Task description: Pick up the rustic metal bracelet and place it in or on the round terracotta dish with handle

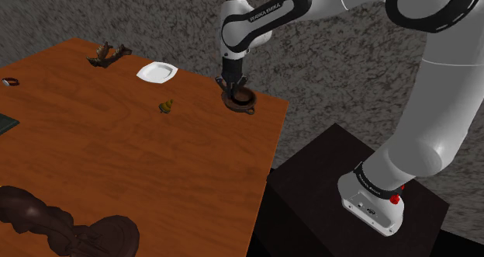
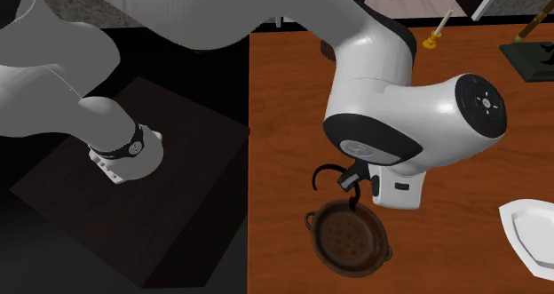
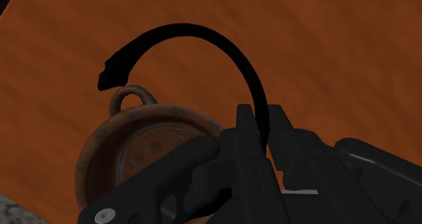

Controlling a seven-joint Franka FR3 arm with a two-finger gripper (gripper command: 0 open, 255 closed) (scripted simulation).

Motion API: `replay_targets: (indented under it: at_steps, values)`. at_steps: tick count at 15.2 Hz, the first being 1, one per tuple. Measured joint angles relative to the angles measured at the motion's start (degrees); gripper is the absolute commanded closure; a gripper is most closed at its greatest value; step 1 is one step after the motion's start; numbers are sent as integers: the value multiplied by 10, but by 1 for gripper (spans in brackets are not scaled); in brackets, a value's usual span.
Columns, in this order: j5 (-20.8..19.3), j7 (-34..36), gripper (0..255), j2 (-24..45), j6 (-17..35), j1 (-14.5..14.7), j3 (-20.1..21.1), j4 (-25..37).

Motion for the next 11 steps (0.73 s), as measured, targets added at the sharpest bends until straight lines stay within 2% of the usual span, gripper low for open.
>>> replay_targets:
  at_steps: [7,11]
  values:
    - [-21,-46,255,86,-71,-26,-27,149]
    - [-26,-54,255,110,-62,-28,-31,163]
